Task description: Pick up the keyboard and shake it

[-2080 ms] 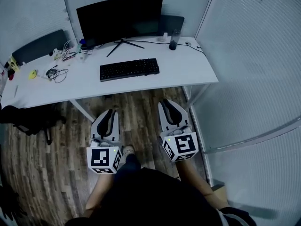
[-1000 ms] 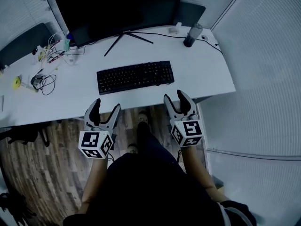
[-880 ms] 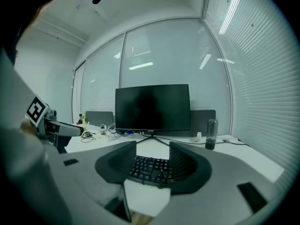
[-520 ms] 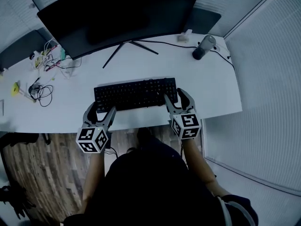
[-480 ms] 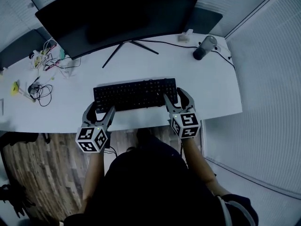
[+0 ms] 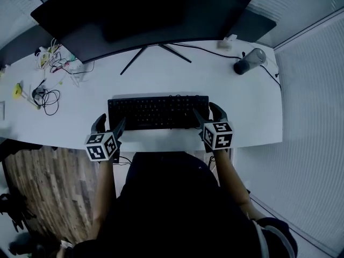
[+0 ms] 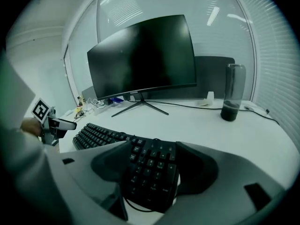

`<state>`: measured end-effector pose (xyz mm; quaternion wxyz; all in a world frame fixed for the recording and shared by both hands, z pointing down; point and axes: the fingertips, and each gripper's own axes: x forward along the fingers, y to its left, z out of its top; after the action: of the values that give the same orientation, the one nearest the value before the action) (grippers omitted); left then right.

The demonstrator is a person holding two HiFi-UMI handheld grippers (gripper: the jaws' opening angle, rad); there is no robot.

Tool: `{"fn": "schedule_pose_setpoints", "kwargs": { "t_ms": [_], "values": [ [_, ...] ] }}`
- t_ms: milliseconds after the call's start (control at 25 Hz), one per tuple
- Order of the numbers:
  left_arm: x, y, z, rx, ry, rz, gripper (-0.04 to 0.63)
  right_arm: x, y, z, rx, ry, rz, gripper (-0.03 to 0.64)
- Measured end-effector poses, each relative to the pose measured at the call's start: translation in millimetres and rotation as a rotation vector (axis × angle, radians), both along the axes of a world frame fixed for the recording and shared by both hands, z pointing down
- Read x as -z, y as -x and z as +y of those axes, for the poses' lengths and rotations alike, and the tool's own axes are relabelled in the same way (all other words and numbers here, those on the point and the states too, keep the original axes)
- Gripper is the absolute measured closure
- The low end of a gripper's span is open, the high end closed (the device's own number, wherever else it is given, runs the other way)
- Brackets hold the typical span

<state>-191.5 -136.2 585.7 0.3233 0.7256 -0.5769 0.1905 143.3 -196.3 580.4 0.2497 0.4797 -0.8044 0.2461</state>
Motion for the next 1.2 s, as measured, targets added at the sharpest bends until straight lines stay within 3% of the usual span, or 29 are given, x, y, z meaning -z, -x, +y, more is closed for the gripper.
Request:
{"fn": "schedule_pose_setpoints", "kwargs": {
  "t_ms": [160, 480, 680, 840, 1200],
  "values": [
    [-20.4, 12.8, -1.2, -0.013, 0.08, -0.01, 0.233, -17.4, -10.0, 2.0, -0.027, 0.096, 0.016, 0.322],
    [-46.3, 14.4, -11.5, -0.142, 0.252, -0.031, 0.233, -39.6, -15.5, 2.8, -0.084, 0.266, 0.011, 0.314],
    [-55.5, 10.9, -16.6, -0.156, 0.317, 0.005, 0.233, -52.6, -12.8, -0.7, -0.092, 0.336, -0.02, 0.314],
    [-59.8, 8.4, -16.4, -0.148, 0.344, 0.054, 0.235, -58.0, -13.6, 0.8, -0.106, 0.38, -0.049, 0.314],
    [-59.8, 9.3, -18.2, -0.139, 0.365, 0.059, 0.236, -58.8, -16.1, -3.8, -0.13, 0.413, -0.031, 0.318]
  ]
}}
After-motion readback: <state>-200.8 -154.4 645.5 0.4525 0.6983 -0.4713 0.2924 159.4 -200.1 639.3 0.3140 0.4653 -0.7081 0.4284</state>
